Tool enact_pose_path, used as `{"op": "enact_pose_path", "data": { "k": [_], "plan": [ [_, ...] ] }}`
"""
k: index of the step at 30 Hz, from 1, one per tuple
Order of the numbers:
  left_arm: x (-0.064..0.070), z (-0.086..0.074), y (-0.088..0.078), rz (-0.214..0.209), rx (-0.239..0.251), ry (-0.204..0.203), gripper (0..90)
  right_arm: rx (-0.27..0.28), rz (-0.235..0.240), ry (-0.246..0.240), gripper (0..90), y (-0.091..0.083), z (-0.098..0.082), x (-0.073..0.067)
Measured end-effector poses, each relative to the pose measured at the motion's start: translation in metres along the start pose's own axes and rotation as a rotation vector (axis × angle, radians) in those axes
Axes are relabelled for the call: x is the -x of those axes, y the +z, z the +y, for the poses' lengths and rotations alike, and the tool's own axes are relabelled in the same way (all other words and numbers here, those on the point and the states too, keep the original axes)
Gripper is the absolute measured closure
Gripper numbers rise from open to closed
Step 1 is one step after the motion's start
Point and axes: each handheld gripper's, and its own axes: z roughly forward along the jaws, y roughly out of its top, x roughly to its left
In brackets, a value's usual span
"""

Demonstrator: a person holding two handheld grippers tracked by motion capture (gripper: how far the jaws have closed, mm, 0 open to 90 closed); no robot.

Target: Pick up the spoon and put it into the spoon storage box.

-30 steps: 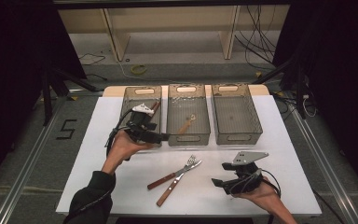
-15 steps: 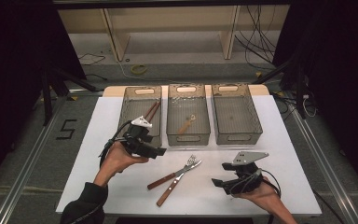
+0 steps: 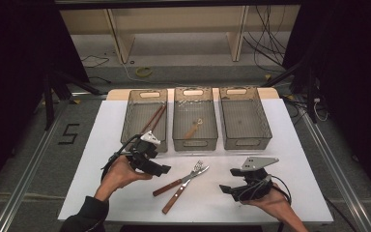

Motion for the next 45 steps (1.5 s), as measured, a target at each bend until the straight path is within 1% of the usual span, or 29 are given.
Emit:
{"op": "enact_pose_path", "data": {
  "k": [4, 5, 7, 9, 13, 15, 19, 20, 22, 23, 27, 32, 38, 41, 45],
  "plan": [
    [0.003, -0.004, 0.002, 0.009, -0.028, 0.004, 22.7, -0.001, 0.001, -0.001, 29.6, 0.000, 0.000, 0.000],
    [0.004, -0.006, 0.003, 0.009, -0.044, 0.012, 22.8, -0.002, 0.002, -0.002, 29.6, 0.000, 0.000, 0.000],
    [0.005, -0.008, 0.004, 0.010, -0.066, 0.015, 22.9, -0.001, 0.001, 0.000, 29.6, 0.000, 0.000, 0.001],
    [0.006, -0.010, 0.005, 0.014, -0.082, 0.023, 23.1, -0.002, 0.002, 0.002, 29.6, 0.000, -0.001, 0.001],
    [0.009, -0.012, 0.006, 0.015, -0.105, 0.027, 23.6, -0.002, 0.002, 0.004, 29.6, 0.000, -0.001, 0.002],
    [0.011, -0.012, 0.008, 0.016, -0.127, 0.038, 24.0, -0.002, 0.001, 0.004, 29.7, 0.000, -0.002, 0.002],
    [0.015, -0.015, 0.014, 0.021, -0.173, 0.045, 25.0, -0.003, 0.002, 0.003, 29.6, 0.000, -0.002, 0.001],
    [0.015, -0.016, 0.017, 0.021, -0.184, 0.050, 25.4, -0.003, 0.002, 0.003, 29.6, 0.000, -0.001, 0.002],
    [0.017, -0.017, 0.019, 0.013, -0.202, 0.047, 26.3, -0.003, 0.002, 0.003, 29.7, 0.000, -0.001, 0.001],
    [0.017, -0.018, 0.021, 0.013, -0.218, 0.054, 26.6, -0.002, 0.002, 0.003, 29.7, 0.000, -0.001, 0.001],
    [0.019, -0.021, 0.025, 0.005, -0.239, 0.060, 28.2, -0.005, 0.003, 0.002, 29.6, 0.000, -0.001, 0.001],
    [0.021, -0.024, 0.028, 0.011, -0.258, 0.068, 29.8, -0.005, 0.004, 0.002, 29.6, 0.000, -0.001, 0.001],
    [0.021, -0.028, 0.032, 0.007, -0.288, 0.077, 32.3, -0.005, 0.004, 0.002, 29.6, 0.000, -0.001, 0.002],
    [0.022, -0.029, 0.033, 0.006, -0.293, 0.074, 33.7, -0.006, 0.004, 0.002, 29.7, 0.000, -0.001, 0.001],
    [0.022, -0.030, 0.034, 0.011, -0.303, 0.086, 35.6, -0.007, 0.005, 0.002, 29.7, 0.001, -0.001, 0.001]
  ]
}}
